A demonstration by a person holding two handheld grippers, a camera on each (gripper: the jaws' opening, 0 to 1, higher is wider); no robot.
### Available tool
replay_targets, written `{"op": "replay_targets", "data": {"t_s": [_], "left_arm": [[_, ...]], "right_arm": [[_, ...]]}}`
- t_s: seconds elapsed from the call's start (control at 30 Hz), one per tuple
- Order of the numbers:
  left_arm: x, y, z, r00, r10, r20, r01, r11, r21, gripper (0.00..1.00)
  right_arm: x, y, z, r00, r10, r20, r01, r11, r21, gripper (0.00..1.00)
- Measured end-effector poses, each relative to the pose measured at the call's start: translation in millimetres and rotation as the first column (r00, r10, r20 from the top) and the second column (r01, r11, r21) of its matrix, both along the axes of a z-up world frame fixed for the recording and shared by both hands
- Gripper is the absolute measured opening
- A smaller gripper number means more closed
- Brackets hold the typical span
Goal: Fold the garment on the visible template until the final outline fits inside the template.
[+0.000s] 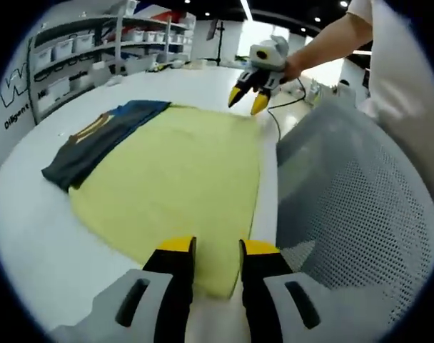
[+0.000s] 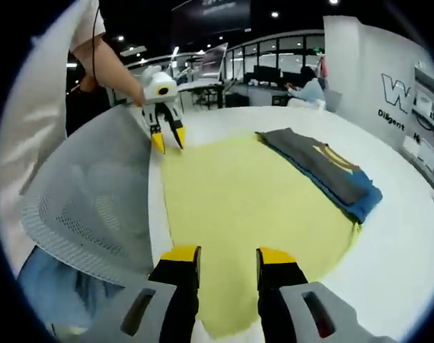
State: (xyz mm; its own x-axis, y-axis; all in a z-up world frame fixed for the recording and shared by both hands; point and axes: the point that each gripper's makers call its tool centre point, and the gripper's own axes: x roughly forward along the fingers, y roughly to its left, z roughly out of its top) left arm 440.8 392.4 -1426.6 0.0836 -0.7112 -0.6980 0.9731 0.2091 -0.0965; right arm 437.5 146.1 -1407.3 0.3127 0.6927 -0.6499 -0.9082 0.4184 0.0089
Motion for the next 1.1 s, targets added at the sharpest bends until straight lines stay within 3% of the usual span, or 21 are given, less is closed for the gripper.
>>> {"op": "replay_targets", "data": {"t_s": [0.27,0.43,0.8,1.07,1.1], "left_arm": [[-6.3,14,-11.5,0.999,-0.026,0.026,0.024,0.997,0.067,0.2],[-9.0,24,-19.2,0.997,-0.058,0.05,0.051,0.991,0.127,0.18],[-4.6,29,-18.7,0.999,-0.01,0.043,0.006,0.995,0.098,0.13],[-0.4,29,-19.0,0.999,0.002,0.034,-0.004,0.996,0.085,0.05],[-0.6,29,-19.0,0.999,0.001,0.034,-0.003,0.997,0.083,0.04]], "right_arm": [[-24,-15,-16.1,0.999,0.035,-0.02,-0.036,0.997,-0.064,0.25],[-28,-24,-21.0,0.999,0.021,-0.026,-0.023,0.997,-0.079,0.24],[-33,-45,-41.6,0.999,-0.009,-0.038,0.005,0.992,-0.127,0.19],[-27,-47,-39.6,1.0,0.007,0.004,-0.006,0.988,-0.153,0.09],[-26,-49,-39.3,1.0,0.016,0.02,-0.013,0.986,-0.168,0.04]]}}
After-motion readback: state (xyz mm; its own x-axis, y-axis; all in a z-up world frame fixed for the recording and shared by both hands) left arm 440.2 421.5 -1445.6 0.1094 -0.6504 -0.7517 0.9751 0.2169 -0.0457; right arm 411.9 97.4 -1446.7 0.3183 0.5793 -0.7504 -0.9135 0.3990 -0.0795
